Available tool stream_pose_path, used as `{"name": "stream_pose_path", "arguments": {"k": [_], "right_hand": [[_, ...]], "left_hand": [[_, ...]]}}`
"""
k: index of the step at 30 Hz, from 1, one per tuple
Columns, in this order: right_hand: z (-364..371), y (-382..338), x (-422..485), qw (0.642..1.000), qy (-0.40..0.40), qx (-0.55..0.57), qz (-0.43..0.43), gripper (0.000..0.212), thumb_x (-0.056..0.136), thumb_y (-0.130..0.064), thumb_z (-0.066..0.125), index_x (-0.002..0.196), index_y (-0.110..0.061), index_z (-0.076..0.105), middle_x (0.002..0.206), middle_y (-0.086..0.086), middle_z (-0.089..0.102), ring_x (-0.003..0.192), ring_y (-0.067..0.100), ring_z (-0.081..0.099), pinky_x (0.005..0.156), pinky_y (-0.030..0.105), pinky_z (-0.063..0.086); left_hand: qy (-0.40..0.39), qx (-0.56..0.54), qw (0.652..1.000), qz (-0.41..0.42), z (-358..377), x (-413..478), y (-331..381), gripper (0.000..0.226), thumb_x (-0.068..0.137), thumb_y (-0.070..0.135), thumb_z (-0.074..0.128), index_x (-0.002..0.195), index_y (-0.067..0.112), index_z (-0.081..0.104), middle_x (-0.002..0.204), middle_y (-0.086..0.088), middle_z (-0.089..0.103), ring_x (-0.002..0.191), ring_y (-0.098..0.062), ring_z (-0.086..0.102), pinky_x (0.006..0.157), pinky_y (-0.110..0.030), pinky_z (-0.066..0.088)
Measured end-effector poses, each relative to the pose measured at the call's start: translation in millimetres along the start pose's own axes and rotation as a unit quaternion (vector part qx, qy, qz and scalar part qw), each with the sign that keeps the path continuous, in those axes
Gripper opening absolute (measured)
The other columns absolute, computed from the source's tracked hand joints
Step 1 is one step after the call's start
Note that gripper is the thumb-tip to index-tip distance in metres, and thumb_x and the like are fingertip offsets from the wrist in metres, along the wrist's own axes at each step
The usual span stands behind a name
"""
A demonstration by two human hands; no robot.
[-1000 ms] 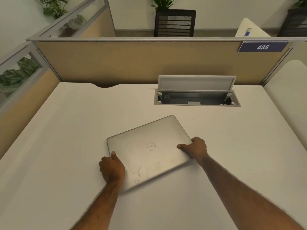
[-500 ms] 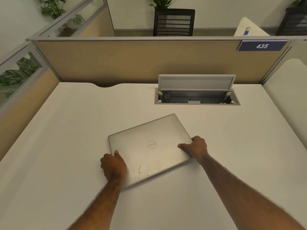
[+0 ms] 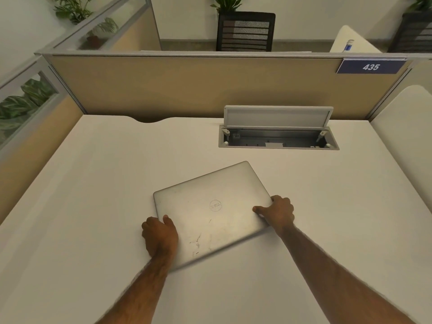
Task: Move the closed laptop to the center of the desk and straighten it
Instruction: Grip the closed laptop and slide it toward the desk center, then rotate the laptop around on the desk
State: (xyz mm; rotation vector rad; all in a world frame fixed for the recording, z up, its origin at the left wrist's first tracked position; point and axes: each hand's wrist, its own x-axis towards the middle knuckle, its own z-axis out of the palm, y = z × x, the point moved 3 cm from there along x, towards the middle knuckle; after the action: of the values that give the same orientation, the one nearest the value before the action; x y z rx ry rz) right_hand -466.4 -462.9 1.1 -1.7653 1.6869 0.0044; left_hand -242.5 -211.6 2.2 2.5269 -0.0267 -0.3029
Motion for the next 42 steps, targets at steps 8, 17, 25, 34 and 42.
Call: {"name": "stream_pose_path", "arguments": {"k": [8, 17, 25, 34, 42], "right_hand": [[-1, 14, -49, 0.985, 0.1, 0.119, 0.07, 0.063, 0.085, -0.034, 0.069, 0.139, -0.006, 0.053, 0.136, 0.02, 0.048, 0.126, 0.041, 0.049, 0.1, 0.051, 0.045], [50, -6, -125, 0.904, -0.117, 0.374, 0.172, 0.027, 0.087, -0.02, 0.07, 0.099, 0.0, 0.055, 0.071, 0.008, 0.049, 0.059, 0.028, 0.054, 0.052, 0.032, 0.045], [53, -35, -140, 0.798, -0.161, 0.514, 0.271, 0.017, 0.09, -0.023, 0.066, 0.093, -0.008, 0.058, 0.074, 0.008, 0.047, 0.062, 0.026, 0.047, 0.074, 0.043, 0.047], [61, -35, -139, 0.768, -0.146, 0.541, 0.309, 0.02, 0.088, -0.027, 0.069, 0.085, -0.012, 0.056, 0.088, 0.011, 0.05, 0.084, 0.03, 0.049, 0.081, 0.042, 0.048], [64, -35, -140, 0.754, -0.116, 0.569, 0.308, 0.017, 0.084, -0.025, 0.069, 0.091, -0.012, 0.061, 0.082, 0.01, 0.049, 0.055, 0.021, 0.036, 0.058, 0.03, 0.036]], "left_hand": [[0.003, 0.067, 0.983, 0.172, -3, 27, 47, 0.048, 0.093, 0.023, 0.056, 0.136, 0.003, 0.052, 0.133, -0.019, 0.051, 0.123, -0.038, 0.049, 0.106, -0.047, 0.041], [-0.24, 0.224, 0.886, 0.328, 45, 52, 119, 0.058, 0.094, 0.045, 0.049, 0.142, 0.013, 0.043, 0.145, -0.012, 0.045, 0.133, -0.033, 0.045, 0.108, -0.043, 0.038], [-0.244, 0.188, 0.892, 0.33, 74, 55, 134, 0.059, 0.094, 0.044, 0.051, 0.145, 0.014, 0.042, 0.146, -0.011, 0.046, 0.132, -0.033, 0.046, 0.109, -0.041, 0.038], [-0.22, 0.076, 0.932, 0.278, 85, 59, 138, 0.053, 0.089, 0.044, 0.061, 0.132, 0.014, 0.059, 0.133, -0.01, 0.056, 0.129, -0.03, 0.048, 0.106, -0.041, 0.042], [-0.227, 0.034, 0.941, 0.249, 87, 66, 139, 0.048, 0.083, 0.035, 0.071, 0.125, 0.012, 0.066, 0.129, -0.012, 0.061, 0.127, -0.03, 0.052, 0.108, -0.038, 0.043]]}}
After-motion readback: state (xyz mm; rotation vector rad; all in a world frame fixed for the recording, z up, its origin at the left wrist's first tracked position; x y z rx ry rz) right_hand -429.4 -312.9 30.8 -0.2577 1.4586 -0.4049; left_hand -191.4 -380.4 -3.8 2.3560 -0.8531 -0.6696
